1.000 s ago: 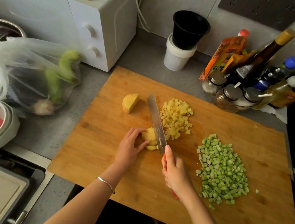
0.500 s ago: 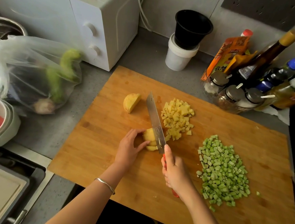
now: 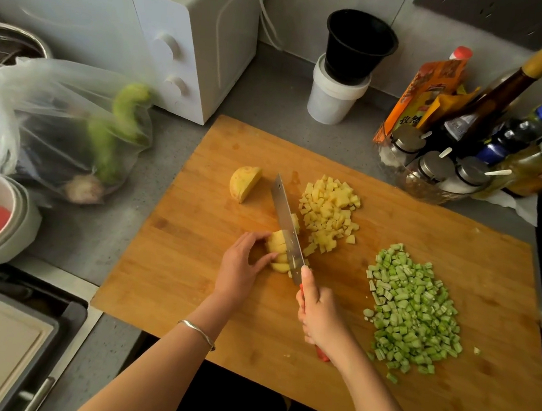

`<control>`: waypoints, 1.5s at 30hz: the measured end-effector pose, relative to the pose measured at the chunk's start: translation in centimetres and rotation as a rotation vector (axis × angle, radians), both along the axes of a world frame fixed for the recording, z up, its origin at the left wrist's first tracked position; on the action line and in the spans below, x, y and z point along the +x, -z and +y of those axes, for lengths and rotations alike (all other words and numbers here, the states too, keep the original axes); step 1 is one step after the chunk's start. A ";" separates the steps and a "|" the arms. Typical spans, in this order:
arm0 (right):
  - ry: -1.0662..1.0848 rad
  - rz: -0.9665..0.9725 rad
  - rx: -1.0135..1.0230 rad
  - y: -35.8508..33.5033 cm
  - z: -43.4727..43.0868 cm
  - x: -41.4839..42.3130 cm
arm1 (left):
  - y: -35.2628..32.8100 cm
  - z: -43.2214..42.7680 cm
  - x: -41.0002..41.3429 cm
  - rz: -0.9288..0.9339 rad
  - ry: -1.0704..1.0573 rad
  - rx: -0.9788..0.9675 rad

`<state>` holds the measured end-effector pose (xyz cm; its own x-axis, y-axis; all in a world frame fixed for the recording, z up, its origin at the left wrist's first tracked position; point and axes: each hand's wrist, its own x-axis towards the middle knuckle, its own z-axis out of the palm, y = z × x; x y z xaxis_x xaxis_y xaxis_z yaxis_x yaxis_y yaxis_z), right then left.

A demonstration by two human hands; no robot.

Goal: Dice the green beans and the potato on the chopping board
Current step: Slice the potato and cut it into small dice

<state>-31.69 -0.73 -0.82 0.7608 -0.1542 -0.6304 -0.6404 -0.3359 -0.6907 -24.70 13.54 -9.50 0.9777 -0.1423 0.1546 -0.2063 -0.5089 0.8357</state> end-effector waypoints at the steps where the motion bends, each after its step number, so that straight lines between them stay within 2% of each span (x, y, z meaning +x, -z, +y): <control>1: 0.001 0.008 -0.001 0.1 -0.1 0.1 | 0.0 0.0 0.0 0.005 -0.003 -0.004; 5: -0.010 0.041 -0.039 1.0 0.0 0.3 | -0.1 0.0 -0.1 0.026 0.011 -0.011; 11: 0.000 -0.046 -0.086 2.0 0.4 -0.8 | -0.3 0.0 -0.2 0.029 0.033 0.025; 19: 0.094 -0.103 0.060 0.2 -3.3 1.6 | -0.8 0.2 -0.1 0.092 0.087 0.045; 21: 0.030 -0.188 -0.030 -0.4 -4.7 2.4 | -1.4 0.6 0.1 0.026 0.109 0.093; 24: -0.118 -0.282 -0.278 -1.0 -6.9 3.1 | -3.7 0.7 1.0 -0.178 0.133 0.162; 27: -0.237 -0.301 -0.474 -1.0 -8.4 3.5 | -7.0 0.4 2.5 -0.296 0.356 0.298; 30: -0.335 -0.300 -0.626 -0.9 -9.0 3.7 | -8.3 0.1 3.9 -0.338 0.583 0.542; 36: -0.504 -0.330 -0.856 -1.6 -8.5 3.5 | -8.2 0.7 5.5 -0.318 0.726 0.771; 41: -0.568 -0.330 -0.919 -1.9 -8.4 3.9 | -9.1 -1.1 7.5 -0.066 0.850 0.849; 45: -0.586 -0.319 -0.899 -2.1 -8.3 4.6 | -8.6 -3.2 10.1 0.065 0.864 0.822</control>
